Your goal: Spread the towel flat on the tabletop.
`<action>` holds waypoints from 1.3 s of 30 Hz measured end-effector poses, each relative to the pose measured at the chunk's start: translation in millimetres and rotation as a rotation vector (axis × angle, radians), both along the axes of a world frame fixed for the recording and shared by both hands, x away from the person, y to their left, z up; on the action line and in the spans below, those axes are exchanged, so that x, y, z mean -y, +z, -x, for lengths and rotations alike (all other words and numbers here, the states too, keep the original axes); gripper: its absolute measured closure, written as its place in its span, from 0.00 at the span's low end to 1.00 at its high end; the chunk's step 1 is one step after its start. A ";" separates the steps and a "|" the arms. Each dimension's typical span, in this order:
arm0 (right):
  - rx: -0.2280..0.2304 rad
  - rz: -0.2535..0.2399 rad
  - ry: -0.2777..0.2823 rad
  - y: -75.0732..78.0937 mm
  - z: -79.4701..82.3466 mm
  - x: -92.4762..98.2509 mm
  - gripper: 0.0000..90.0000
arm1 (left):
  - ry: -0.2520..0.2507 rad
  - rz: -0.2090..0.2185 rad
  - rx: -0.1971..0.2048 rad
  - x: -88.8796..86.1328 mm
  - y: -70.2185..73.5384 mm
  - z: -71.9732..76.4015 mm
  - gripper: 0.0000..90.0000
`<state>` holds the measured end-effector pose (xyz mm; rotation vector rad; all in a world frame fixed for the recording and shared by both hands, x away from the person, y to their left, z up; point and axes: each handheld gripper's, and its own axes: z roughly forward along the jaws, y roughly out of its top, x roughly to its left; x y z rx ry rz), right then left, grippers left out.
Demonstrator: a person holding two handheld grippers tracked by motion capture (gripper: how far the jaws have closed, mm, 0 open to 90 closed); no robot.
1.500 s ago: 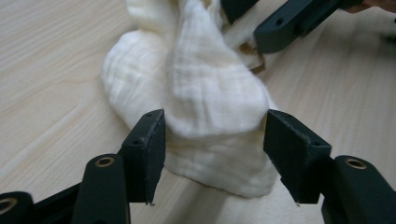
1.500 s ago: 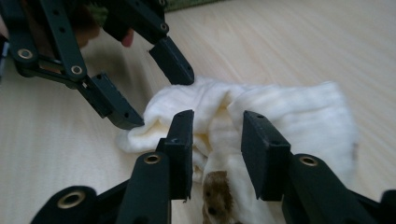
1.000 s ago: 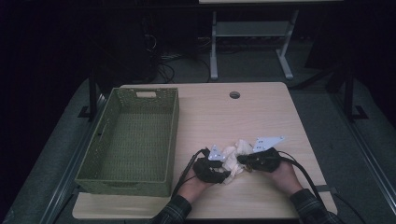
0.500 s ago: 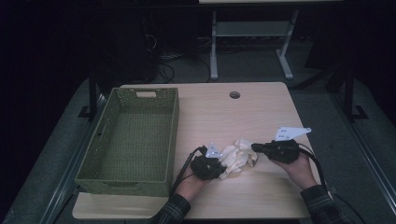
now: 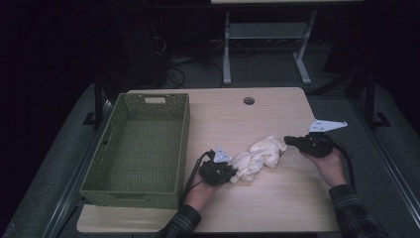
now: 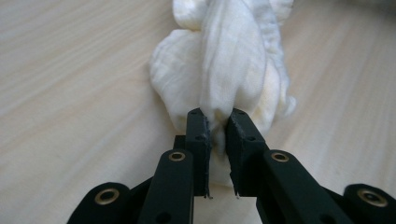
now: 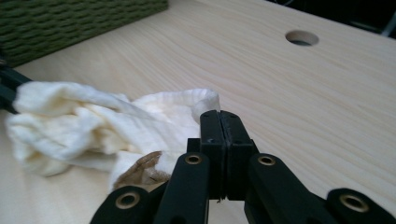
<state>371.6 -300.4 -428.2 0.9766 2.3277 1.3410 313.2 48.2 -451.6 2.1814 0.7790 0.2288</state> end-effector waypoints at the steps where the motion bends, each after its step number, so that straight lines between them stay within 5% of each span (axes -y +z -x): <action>1: -0.009 0.004 -0.007 -3.6 -5.0 0.4 0.98 | 0.006 -0.003 0.007 0.3 0.2 -2.8 0.88; 5: -0.049 0.033 -0.045 -19.9 -22.7 0.5 0.97 | 0.036 -0.004 0.017 0.6 -2.0 -12.2 0.83; 9: -0.067 0.030 -0.062 -22.8 -25.9 4.0 0.82 | 0.045 0.005 0.032 -2.3 4.1 -8.6 0.74; 13: -0.026 -0.008 -0.054 -7.5 -13.2 7.1 0.77 | 0.044 0.050 0.053 -4.4 16.0 1.3 0.66; 16: -0.040 -0.022 0.003 -2.2 1.0 -0.6 0.77 | 0.018 0.063 0.066 -1.4 22.7 13.5 0.65; 25: -0.086 0.027 0.111 -16.1 28.4 -27.1 0.77 | -0.046 0.067 0.029 13.0 15.7 25.5 0.70; 39: -0.099 0.174 0.138 -40.9 26.6 -54.5 0.76 | -0.051 -0.064 0.027 34.9 -9.0 13.3 0.66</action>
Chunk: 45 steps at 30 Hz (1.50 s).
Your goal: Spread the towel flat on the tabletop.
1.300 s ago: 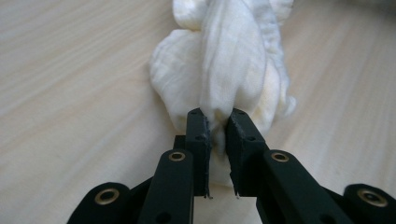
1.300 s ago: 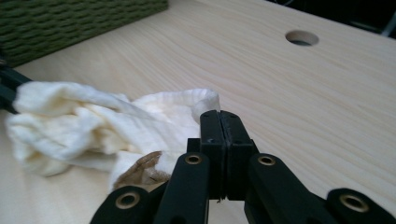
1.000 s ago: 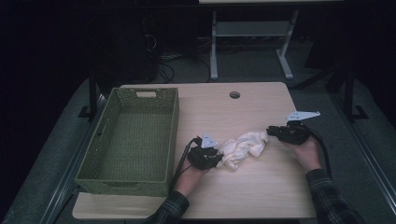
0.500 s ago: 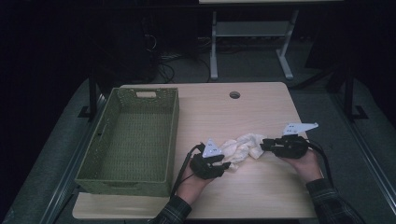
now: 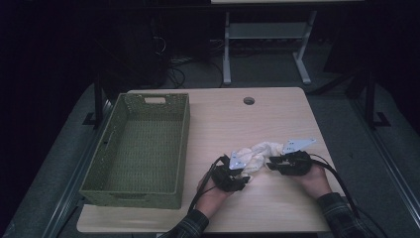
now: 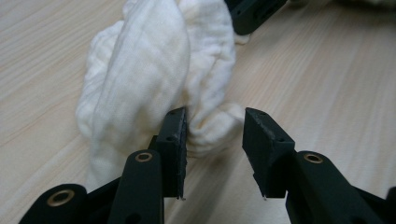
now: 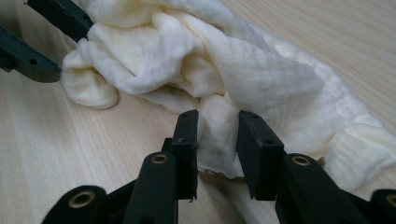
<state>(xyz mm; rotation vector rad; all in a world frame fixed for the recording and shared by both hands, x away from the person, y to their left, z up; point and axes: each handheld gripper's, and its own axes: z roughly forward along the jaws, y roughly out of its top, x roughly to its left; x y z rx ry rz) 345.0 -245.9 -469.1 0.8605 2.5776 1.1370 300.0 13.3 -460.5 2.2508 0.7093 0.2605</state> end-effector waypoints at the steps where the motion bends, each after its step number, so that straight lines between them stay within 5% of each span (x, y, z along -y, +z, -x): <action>1: 0.000 0.000 0.000 0.0 0.0 0.0 0.76 | 0.000 0.000 0.000 0.0 0.0 0.0 0.67; 7: 0.000 0.027 -0.002 -1.6 -0.7 -0.4 0.94 | 0.005 -0.051 0.017 4.2 -2.8 -5.4 0.86; 9: 0.013 0.028 0.009 0.1 -1.1 1.4 0.96 | -0.006 -0.041 -0.018 1.0 -0.5 -9.2 0.90; 12: 0.017 0.003 0.002 6.3 0.4 5.3 0.97 | -0.014 0.003 -0.034 -4.9 7.8 -9.9 0.92; 24: 0.114 -0.085 -0.073 43.4 5.1 48.3 0.98 | 0.068 0.176 0.056 -38.8 56.4 -13.8 0.93; 30: 0.129 -0.096 -0.155 49.1 -1.2 76.9 0.98 | 0.106 0.201 0.059 -45.0 59.2 -20.3 0.94; 35: 0.095 -0.075 -0.222 36.0 -17.8 91.3 0.98 | 0.113 0.195 0.034 -40.6 51.8 -29.9 0.94; 37: 0.073 -0.060 -0.253 26.0 -24.1 94.6 0.86 | 0.114 0.188 0.025 -37.8 48.2 -35.3 0.94; 43: 0.073 -0.113 -0.223 35.9 -10.1 89.8 0.78 | 0.122 0.195 0.016 -35.7 45.8 -41.9 0.94; 45: 0.048 -0.128 -0.149 35.6 3.4 74.4 0.78 | 0.117 0.189 0.017 -36.8 45.9 -43.0 0.94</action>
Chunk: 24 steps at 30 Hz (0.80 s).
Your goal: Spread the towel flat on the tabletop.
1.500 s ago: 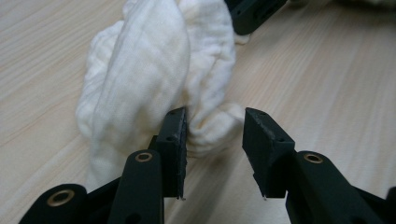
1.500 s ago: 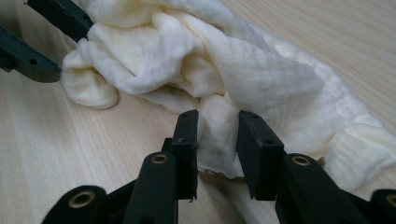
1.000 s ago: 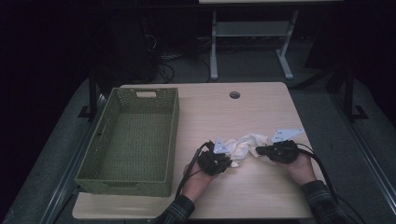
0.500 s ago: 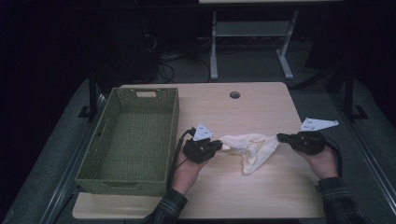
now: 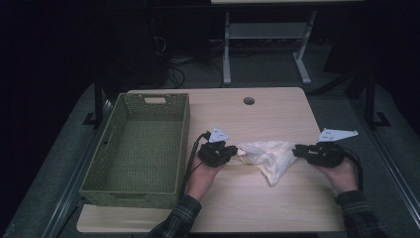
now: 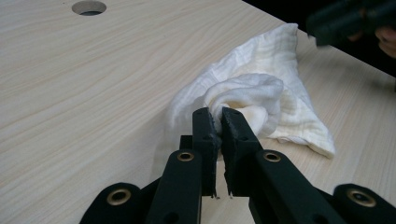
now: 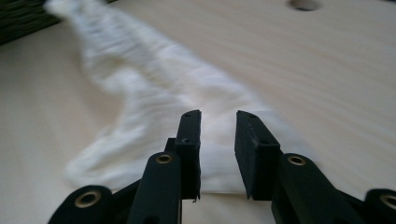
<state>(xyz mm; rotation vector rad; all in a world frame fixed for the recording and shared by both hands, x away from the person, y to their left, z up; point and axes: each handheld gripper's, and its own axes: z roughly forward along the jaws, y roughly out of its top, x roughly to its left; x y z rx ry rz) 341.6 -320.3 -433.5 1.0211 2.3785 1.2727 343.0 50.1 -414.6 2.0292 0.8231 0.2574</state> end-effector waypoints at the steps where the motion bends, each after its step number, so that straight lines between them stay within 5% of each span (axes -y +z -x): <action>1: -0.012 -0.005 0.029 -1.8 4.4 -6.8 0.78 | 0.004 0.005 -0.002 0.1 0.0 0.3 0.94; 7: -0.051 0.040 0.151 -15.9 29.3 -45.9 0.79 | 0.002 0.006 0.000 -0.5 0.2 0.9 0.93; 10: -0.067 0.038 0.176 -18.8 34.6 -55.1 0.79 | 0.003 0.007 0.000 -0.5 0.0 0.9 0.93; 18: -0.107 0.136 0.228 -33.8 39.2 -70.7 0.75 | 0.000 0.000 -0.009 0.1 -1.8 1.0 0.93; 21: -0.088 0.164 0.229 -34.6 39.2 -71.9 0.92 | -0.003 -0.006 -0.006 -0.7 -1.3 0.8 0.94; 24: -0.075 0.178 0.214 -32.2 37.7 -67.1 0.96 | -0.001 0.000 -0.001 -2.2 0.1 1.1 0.94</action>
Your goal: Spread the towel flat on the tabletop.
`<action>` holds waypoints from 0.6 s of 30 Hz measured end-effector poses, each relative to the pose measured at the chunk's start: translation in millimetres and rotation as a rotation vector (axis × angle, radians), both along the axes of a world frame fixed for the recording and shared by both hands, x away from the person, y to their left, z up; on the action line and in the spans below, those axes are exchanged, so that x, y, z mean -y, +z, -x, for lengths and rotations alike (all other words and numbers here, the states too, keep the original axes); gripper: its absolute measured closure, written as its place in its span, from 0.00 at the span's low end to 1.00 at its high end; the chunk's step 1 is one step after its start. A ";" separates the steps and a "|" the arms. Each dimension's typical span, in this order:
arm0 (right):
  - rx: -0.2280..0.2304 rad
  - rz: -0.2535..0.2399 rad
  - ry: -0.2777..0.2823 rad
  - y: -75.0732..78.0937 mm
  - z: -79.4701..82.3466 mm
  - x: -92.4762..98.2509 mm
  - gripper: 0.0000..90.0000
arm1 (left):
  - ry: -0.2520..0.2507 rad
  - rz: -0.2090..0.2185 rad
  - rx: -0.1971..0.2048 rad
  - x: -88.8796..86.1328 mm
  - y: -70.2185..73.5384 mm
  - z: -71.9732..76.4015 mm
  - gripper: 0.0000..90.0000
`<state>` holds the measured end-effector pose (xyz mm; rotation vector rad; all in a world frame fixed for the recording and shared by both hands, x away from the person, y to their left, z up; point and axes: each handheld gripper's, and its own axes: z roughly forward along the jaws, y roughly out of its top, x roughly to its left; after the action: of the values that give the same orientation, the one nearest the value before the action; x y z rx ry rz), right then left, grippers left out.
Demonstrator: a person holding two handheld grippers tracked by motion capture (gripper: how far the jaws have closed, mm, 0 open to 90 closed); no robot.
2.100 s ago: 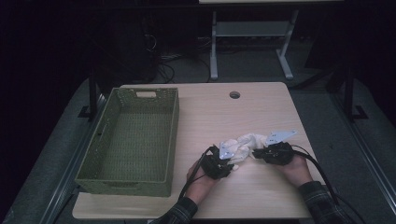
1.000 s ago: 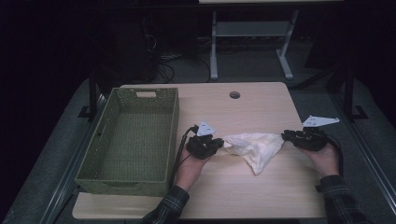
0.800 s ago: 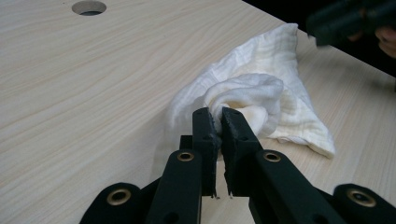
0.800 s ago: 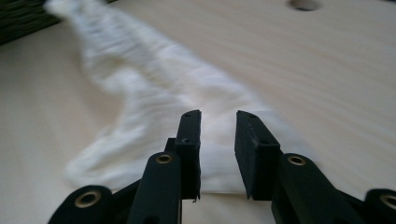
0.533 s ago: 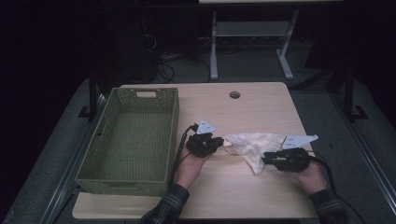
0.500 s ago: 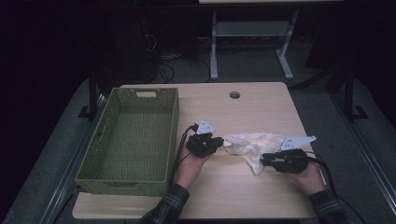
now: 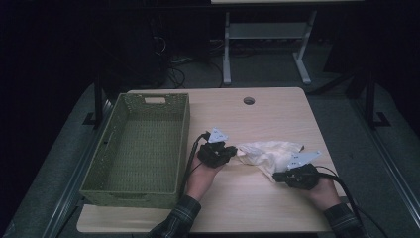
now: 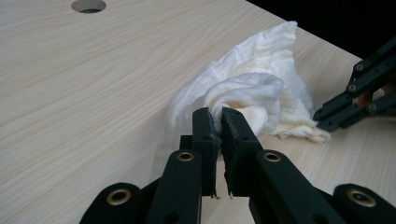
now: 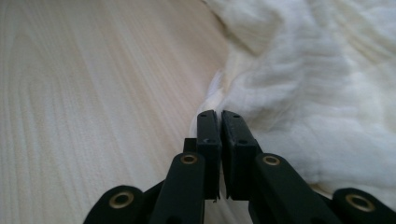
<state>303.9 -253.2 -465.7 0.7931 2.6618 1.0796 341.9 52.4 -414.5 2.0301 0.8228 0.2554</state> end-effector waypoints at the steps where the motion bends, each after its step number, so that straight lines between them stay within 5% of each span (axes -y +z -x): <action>1: 0.001 -0.006 -0.007 1.8 -1.1 3.4 0.96 | 0.005 0.008 0.000 -0.4 0.7 0.5 0.94; 5: 0.032 -0.034 -0.049 10.7 -3.7 16.9 0.96 | 0.013 0.016 0.007 -3.6 3.5 1.4 0.94; 11: 0.105 -0.080 -0.161 28.6 -11.0 65.3 0.97 | 0.018 0.018 0.016 -10.1 8.2 2.9 0.94; 18: 0.098 -0.117 -0.163 34.5 1.0 84.0 0.98 | -0.015 0.001 -0.004 -8.2 8.0 11.8 0.94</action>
<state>302.9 -337.3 -431.2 0.9346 2.4248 1.2070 330.1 60.6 -406.4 2.0351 0.8100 0.2427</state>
